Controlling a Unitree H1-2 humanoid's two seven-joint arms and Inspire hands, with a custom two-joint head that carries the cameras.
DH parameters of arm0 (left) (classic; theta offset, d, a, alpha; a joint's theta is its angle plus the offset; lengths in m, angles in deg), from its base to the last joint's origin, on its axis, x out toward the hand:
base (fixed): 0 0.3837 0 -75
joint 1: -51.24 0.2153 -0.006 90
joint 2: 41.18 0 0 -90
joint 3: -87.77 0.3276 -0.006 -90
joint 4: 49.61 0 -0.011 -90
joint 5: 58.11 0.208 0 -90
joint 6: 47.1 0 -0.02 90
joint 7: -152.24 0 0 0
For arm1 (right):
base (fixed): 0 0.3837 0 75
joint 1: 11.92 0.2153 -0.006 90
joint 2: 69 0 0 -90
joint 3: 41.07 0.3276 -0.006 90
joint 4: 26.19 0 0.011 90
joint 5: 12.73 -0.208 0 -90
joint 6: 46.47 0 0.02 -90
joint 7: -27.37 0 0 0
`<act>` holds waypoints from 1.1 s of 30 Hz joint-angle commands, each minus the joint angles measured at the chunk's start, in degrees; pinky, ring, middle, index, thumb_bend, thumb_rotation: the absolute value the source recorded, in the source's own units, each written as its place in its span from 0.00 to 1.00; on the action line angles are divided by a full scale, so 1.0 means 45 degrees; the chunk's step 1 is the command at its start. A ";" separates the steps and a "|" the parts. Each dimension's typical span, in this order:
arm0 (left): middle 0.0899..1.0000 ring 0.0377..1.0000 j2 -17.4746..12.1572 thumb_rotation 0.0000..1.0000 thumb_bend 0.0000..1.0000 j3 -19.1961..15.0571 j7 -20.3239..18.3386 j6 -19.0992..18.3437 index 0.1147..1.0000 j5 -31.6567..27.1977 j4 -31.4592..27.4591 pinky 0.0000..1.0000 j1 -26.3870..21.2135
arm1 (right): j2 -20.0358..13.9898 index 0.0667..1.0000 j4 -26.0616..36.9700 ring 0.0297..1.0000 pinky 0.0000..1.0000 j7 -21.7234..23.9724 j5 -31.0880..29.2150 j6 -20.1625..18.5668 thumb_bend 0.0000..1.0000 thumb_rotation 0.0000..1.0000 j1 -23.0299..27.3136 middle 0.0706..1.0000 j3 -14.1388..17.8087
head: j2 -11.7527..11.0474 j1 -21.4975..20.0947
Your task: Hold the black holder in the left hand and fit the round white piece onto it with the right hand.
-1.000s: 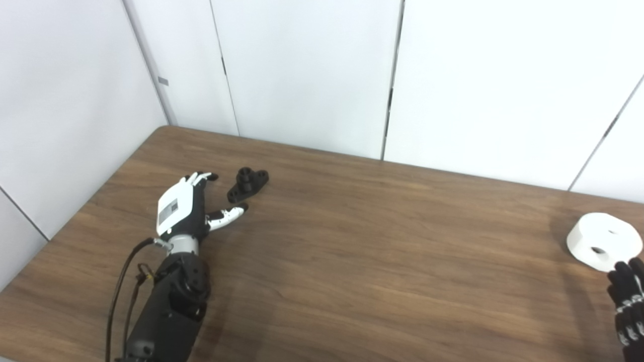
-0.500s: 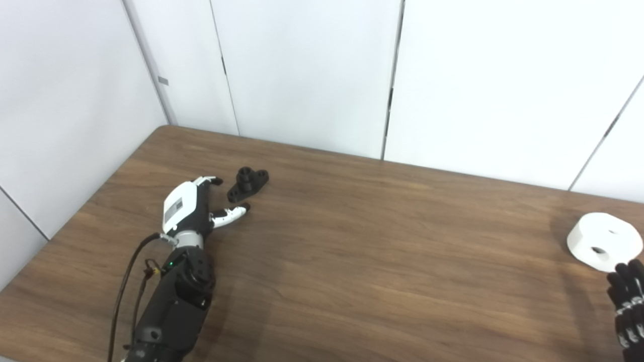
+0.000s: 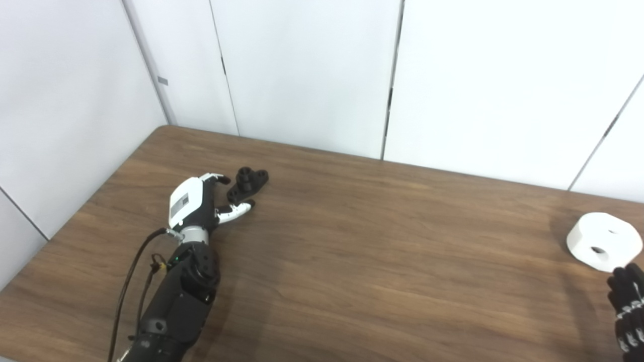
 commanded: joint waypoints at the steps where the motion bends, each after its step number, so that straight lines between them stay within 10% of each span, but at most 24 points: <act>1: 0.88 0.94 -0.0218 0.34 0.75 0.0044 0.0121 0.0244 0.67 -0.0104 0.0028 0.95 -0.0527 | 0.0520 0.94 -0.0809 0.97 1.00 -0.0045 -0.0118 -0.0033 0.72 0.92 -0.0817 0.96 -0.0178 | 0.0007 0.0013; 28: 0.85 0.94 -0.0147 0.23 0.72 0.0100 0.0935 0.0194 0.52 -0.0372 0.0883 0.92 -0.0876 | 0.0426 0.94 -0.0799 0.97 1.00 0.0047 -0.0222 -0.0200 0.69 0.92 -0.0847 0.95 -0.0078 | 0.0116 -0.0042; 33: 0.83 0.92 -0.0189 0.07 0.52 0.0309 0.1340 0.0347 0.43 -0.0082 0.0978 0.90 -0.0805 | 0.0397 0.94 -0.0797 0.98 1.00 0.0092 -0.0296 -0.0262 0.69 0.92 -0.0837 0.96 -0.0069 | 0.0130 -0.0024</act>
